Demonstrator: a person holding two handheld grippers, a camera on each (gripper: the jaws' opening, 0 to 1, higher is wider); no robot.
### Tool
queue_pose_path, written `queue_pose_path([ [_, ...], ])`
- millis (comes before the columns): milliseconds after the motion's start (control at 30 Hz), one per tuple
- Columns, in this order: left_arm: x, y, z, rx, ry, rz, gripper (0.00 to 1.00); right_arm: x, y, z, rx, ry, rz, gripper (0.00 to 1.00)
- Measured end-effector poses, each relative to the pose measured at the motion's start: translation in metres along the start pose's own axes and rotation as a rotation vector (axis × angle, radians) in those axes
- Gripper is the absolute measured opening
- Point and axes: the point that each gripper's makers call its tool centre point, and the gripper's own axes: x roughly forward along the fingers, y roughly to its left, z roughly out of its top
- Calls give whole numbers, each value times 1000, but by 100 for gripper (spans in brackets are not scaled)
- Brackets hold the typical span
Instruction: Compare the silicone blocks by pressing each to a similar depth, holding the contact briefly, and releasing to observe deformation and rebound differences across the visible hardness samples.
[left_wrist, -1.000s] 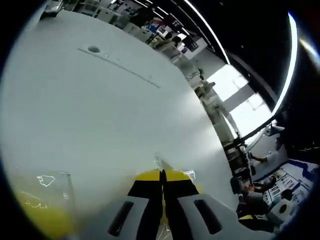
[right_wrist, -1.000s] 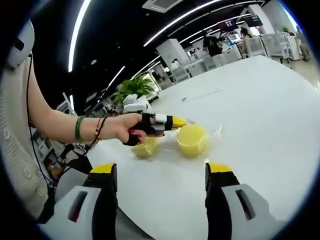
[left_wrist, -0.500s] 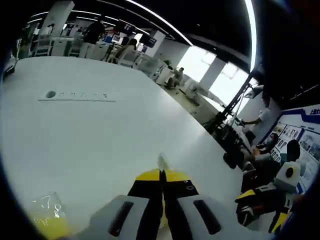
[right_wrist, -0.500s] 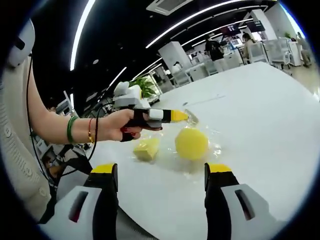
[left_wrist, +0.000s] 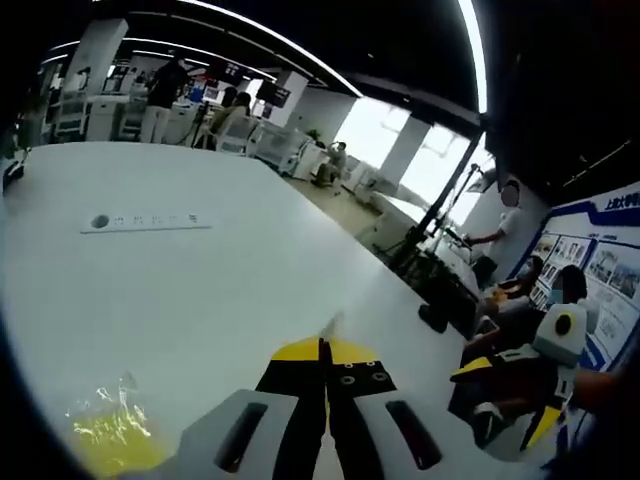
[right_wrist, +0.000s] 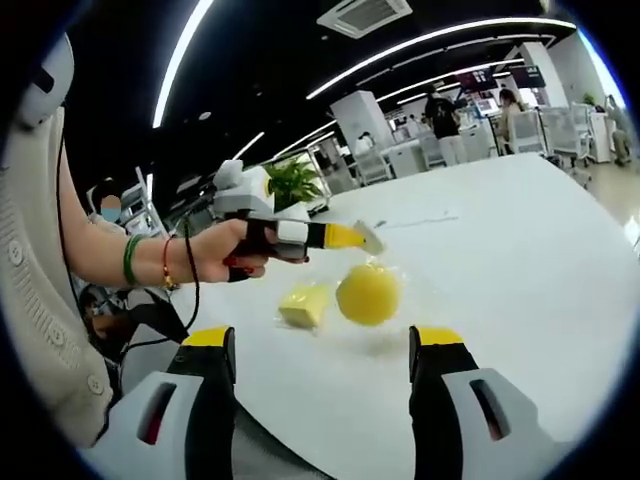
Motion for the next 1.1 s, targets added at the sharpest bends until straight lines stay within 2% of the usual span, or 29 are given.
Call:
queue_pose_path([
  [100, -18, -3, 5, 40, -13, 7, 0, 0, 9, 6, -27, 1, 5, 66],
  [300, -52, -6, 16, 50, -46, 8, 0, 2, 30, 15, -111, 22, 28, 66],
  [533, -100, -9, 40, 73, -115, 8, 0, 10, 52, 30, -183, 29, 65, 67],
  [800, -147, -7, 63, 130, -156, 14, 0, 26, 75, 50, -278, 45, 121, 67],
  [1100, -178, -3, 74, 167, -174, 11, 0, 41, 86, 62, -329, 53, 138, 68],
])
